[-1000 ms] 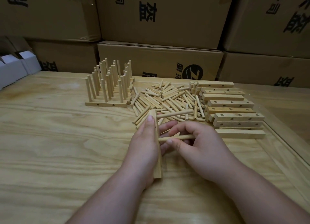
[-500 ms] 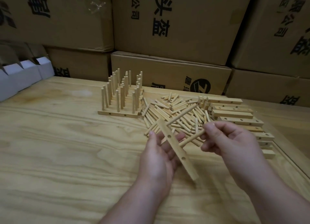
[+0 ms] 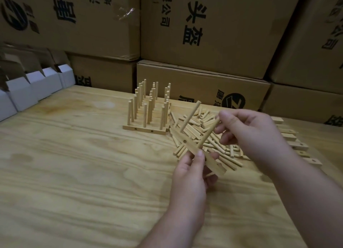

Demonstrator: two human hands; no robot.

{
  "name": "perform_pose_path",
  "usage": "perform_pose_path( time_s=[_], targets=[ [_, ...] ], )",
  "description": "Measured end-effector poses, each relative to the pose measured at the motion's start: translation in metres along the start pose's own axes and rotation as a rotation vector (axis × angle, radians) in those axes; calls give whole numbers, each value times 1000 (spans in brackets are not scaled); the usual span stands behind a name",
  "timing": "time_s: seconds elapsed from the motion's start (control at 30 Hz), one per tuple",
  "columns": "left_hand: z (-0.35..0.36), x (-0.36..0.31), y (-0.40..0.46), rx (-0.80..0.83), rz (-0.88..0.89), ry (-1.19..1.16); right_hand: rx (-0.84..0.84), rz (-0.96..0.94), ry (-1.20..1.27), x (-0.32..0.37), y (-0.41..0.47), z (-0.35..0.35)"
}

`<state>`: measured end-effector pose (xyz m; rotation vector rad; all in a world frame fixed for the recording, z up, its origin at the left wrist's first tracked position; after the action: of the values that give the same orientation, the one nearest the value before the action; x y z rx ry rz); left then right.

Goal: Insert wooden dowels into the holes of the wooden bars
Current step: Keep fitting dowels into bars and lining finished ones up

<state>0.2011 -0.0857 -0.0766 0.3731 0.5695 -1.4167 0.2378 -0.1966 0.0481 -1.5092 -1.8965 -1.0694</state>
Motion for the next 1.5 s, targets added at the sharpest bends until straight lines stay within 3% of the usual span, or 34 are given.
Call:
perform_pose_path(
  time_s=[0.1, 0.23, 0.43, 0.57, 0.67, 0.77, 0.87, 1.07, 1.3, 1.5],
  targets=[
    [-4, -4, 1, -64, 27, -13, -108, 105, -30, -33, -5, 2],
    [-6, -7, 0, -93, 33, -61, -211, 178, -566, -84, -16, 8],
    [-6, -6, 1, -106, 17, -30, -46, 233, -851, -110, -14, 14],
    [-7, -4, 2, -118, 20, -48, 18, 259, -815, -110, -14, 11],
    [-11, -4, 4, -176, 25, -78, 29, 202, -629, -87, -13, -9],
    [-13, -3, 5, -227, 26, -143, 230, 75, -409, -49, -23, -21],
    [-16, -1, 5, -270, 18, -188, 351, -35, -457, -22, -34, -22],
    [-19, 0, 7, -278, 29, -141, 341, -81, -483, -8, -37, -24],
    [-13, 0, 3, -118, 95, 133, 336, -163, -345, 2, -39, -21],
    [-18, 0, 3, -213, 67, 35, 341, -169, -231, 2, -38, -19]
  ],
)
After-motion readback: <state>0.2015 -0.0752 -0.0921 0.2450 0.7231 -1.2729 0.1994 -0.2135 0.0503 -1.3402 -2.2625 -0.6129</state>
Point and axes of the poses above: each hand's wrist, its own y-axis towards the middle knuckle, its own z-axis out of the palm, x = y × z, the point moved 6 cm from there along y, towards the middle knuckle, and after that the axes turned 13 degrees about -y, right-handed, at the moved point
